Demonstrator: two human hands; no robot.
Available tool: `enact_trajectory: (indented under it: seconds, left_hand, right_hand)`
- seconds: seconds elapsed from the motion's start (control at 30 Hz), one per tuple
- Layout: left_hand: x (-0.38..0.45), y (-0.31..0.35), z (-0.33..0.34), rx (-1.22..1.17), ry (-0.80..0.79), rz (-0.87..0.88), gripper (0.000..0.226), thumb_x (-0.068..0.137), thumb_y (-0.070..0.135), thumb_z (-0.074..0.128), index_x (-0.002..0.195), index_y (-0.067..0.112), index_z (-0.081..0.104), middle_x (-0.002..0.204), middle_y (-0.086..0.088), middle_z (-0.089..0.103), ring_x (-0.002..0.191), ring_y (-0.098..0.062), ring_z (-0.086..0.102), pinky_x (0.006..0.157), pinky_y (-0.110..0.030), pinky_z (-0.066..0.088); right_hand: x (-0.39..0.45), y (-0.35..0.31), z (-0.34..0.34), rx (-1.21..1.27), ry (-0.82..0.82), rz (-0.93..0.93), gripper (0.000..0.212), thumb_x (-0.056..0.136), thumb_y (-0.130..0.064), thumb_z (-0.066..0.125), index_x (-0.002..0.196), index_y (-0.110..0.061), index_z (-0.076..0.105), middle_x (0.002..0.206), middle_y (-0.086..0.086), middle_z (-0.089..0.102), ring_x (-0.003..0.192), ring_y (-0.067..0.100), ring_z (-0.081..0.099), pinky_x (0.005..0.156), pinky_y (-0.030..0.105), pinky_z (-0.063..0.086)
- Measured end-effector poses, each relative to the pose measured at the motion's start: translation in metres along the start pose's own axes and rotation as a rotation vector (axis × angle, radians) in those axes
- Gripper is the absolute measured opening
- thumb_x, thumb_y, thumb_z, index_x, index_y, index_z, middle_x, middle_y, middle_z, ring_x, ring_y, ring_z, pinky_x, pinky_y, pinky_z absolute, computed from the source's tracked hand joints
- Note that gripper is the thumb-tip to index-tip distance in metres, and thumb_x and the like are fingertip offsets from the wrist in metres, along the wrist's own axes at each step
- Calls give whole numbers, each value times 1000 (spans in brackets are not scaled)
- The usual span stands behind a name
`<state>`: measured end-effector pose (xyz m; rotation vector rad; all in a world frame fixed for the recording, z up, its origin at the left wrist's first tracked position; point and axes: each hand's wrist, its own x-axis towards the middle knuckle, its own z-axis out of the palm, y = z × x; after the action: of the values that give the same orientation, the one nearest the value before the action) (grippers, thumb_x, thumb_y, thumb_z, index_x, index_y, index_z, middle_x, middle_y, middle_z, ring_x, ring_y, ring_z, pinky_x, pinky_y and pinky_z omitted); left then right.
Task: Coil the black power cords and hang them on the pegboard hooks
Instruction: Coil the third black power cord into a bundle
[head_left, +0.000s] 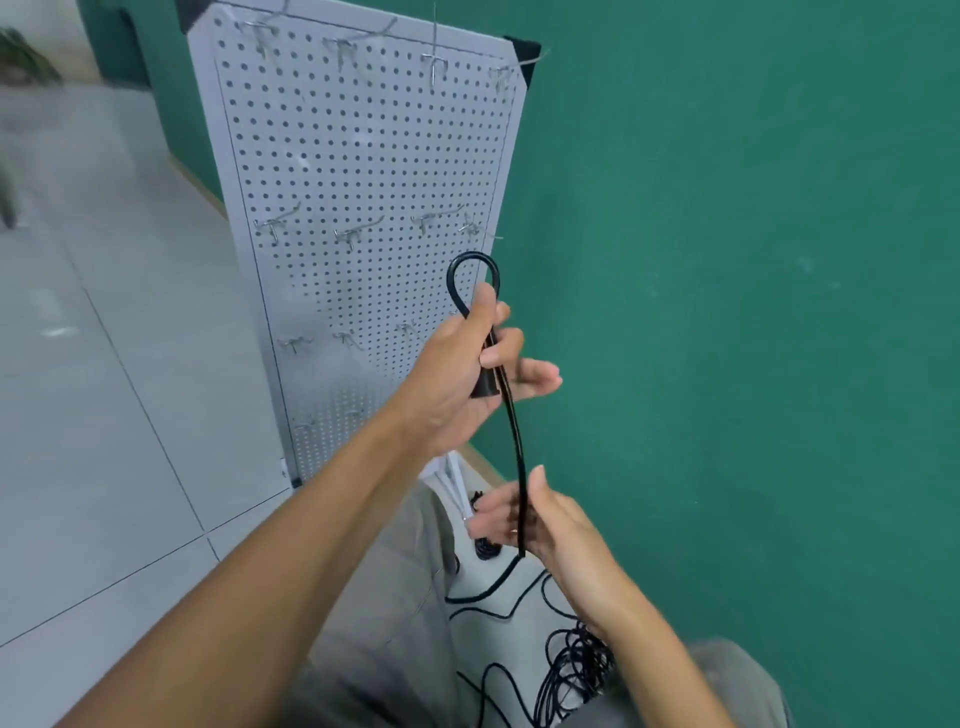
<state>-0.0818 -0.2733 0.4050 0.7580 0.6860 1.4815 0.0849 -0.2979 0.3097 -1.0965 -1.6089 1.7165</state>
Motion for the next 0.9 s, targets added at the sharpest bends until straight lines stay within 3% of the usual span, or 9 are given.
enact_trajectory:
  seconds: [0.07, 0.13, 0.27, 0.4, 0.53, 0.6, 0.7, 0.8, 0.9]
  left_hand:
    - [2, 12, -5, 24, 58, 11, 32, 109, 45, 32, 91, 20, 39, 55, 6, 30, 52, -15, 59, 62, -32, 59]
    - [5, 20, -11, 55, 101, 27, 28, 110, 43, 34, 96, 19, 39, 57, 6, 34, 51, -14, 53, 61, -30, 57]
    - [7, 18, -22, 100, 118, 14, 21, 111, 34, 39, 103, 14, 41, 58, 3, 36, 59, -18, 58, 74, -38, 61]
    - [4, 18, -31, 161, 109, 1, 31, 112, 38, 37, 92, 18, 51, 59, 8, 35, 50, -8, 41, 60, -25, 50]
    - [3, 22, -40, 103, 64, 26, 32, 111, 37, 35, 91, 17, 48, 69, 2, 49, 63, -17, 58, 82, -43, 61]
    - [3, 21, -43, 135, 80, 19, 30, 111, 38, 36, 90, 19, 45, 69, 3, 48, 58, -15, 53, 70, -36, 61]
    - [2, 13, -49, 355, 166, 37, 29, 112, 36, 36, 87, 21, 38, 63, 5, 37, 48, -10, 28, 43, -19, 30]
    - [-2, -2, -56, 529, 199, 34, 32, 112, 37, 35, 87, 18, 35, 61, 5, 30, 49, -12, 20, 41, -20, 21]
    - [-19, -20, -53, 573, 78, -31, 47, 103, 61, 30, 79, 20, 30, 63, 5, 28, 50, -11, 20, 41, -20, 20]
  right_hand:
    - [-2, 8, 1, -78, -10, -19, 55, 107, -52, 35, 95, -13, 71, 83, 7, 73, 85, 24, 68, 98, 40, 50]
    - [-1, 11, 2, -93, 9, -53, 42, 106, -44, 41, 84, -18, 65, 66, 3, 52, 67, 20, 49, 81, 40, 45]
    - [2, 4, 7, -53, 131, -79, 40, 108, -39, 40, 83, -9, 50, 63, -4, 31, 61, 14, 28, 62, 29, 30]
    - [4, -1, 8, 85, 147, -35, 47, 101, -53, 41, 84, -11, 54, 73, 2, 21, 62, 13, 26, 62, 27, 37]
    - [3, -5, 4, 194, 86, -49, 34, 106, -35, 45, 89, -13, 63, 77, 4, 23, 65, 13, 25, 63, 26, 38]
    - [4, -11, 3, 133, 99, -74, 35, 110, -25, 41, 93, -14, 70, 71, -2, 26, 63, 13, 24, 60, 24, 34]
    - [2, -26, -1, -22, 129, -122, 34, 109, -15, 40, 110, -19, 74, 70, -2, 27, 61, 11, 27, 59, 22, 30]
    - [-7, -47, -6, -104, 146, -173, 31, 107, -8, 44, 112, -20, 73, 65, -9, 36, 60, 10, 33, 62, 20, 34]
    - [-13, -69, -6, -320, 185, -282, 22, 103, -8, 54, 104, -20, 72, 63, -19, 55, 62, 3, 47, 66, 15, 40]
